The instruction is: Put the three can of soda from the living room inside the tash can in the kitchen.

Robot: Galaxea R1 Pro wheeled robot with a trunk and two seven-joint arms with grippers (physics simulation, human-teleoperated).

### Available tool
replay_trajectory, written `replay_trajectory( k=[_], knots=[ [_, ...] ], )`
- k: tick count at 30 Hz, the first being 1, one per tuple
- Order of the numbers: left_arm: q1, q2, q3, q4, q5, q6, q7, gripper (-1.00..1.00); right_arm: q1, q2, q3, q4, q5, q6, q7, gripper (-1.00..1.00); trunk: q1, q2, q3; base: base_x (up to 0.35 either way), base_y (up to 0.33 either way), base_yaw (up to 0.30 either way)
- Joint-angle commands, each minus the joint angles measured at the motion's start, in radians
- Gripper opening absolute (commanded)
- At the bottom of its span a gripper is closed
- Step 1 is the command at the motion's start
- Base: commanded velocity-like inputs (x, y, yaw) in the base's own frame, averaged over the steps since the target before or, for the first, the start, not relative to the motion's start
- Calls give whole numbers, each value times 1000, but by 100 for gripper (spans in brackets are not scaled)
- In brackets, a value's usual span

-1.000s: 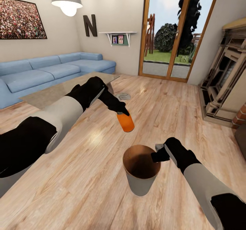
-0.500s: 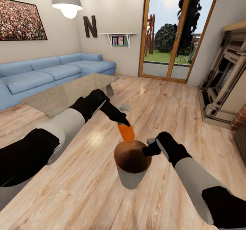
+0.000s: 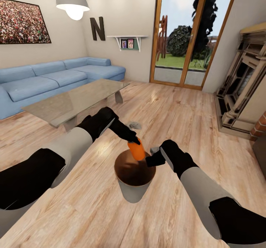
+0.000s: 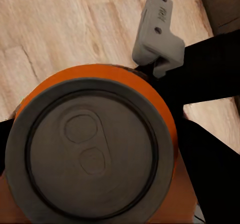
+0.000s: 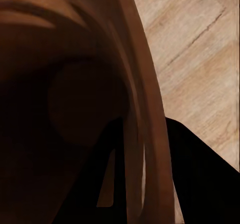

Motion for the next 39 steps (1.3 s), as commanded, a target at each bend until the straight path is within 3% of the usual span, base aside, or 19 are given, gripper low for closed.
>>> replay_trajectory(
  k=[1,14,20,22,39],
  knots=[
    [10,0,0,0,-1,-1,3,-100,-1,1,-1,-1,-41,5,-4,-100,0,0,0,0,0,0],
    [33,8,-11,1,-6,-1,66,-100,-6,1,-4,-1,-41,5,-4,-100,0,0,0,0,0,0],
    [66,4,-19,0,-5,-4,90,-100,-22,2,-4,0,-41,5,-4,-100,0,0,0,0,0,0],
    [103,1,-22,-1,-5,-15,92,-100,-32,2,-4,1,-42,5,-4,-100,0,0,0,0,0,0],
    [168,-2,-32,-25,-5,-20,124,-100,-45,7,-7,3,-43,5,-4,-100,0,0,0,0,0,0]
  ],
)
